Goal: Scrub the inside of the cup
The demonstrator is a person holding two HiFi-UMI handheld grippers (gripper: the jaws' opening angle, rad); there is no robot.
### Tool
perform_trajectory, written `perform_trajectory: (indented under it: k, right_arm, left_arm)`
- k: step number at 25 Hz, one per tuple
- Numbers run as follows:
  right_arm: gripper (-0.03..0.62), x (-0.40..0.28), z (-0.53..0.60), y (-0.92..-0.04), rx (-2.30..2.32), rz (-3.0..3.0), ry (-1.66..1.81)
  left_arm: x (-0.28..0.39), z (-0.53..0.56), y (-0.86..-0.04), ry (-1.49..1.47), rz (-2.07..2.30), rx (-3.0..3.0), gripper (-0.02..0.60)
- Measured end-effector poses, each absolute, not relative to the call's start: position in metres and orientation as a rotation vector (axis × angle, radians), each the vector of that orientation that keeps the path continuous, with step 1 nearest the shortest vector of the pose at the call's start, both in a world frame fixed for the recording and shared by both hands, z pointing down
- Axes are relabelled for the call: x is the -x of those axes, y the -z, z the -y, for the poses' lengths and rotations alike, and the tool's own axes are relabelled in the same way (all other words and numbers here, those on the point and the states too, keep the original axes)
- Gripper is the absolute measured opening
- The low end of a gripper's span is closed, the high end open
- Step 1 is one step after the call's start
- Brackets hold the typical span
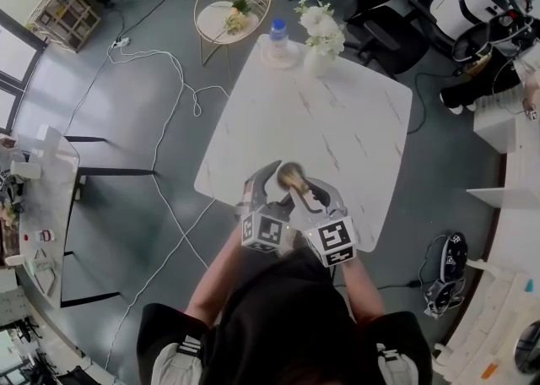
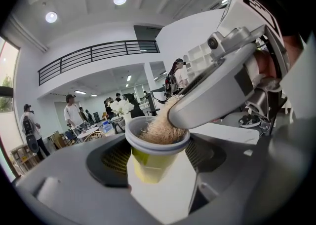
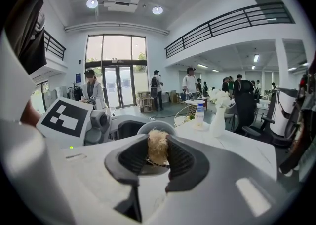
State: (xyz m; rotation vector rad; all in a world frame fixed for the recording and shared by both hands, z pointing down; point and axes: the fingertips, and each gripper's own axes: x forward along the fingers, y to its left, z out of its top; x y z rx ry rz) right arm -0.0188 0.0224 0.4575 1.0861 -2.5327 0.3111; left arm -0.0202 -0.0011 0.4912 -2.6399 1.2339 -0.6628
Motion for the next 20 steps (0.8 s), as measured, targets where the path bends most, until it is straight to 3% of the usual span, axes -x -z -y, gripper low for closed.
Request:
perform_trajectory:
  k: [20]
  right_arm:
    - [0.104,0.0136,-0.0220,-0.4607,-1.103,2.503,-0.335]
  left_arm:
    - [0.0154,-0.0060,-0.4869,0.679,-1.173,2.601,0.356]
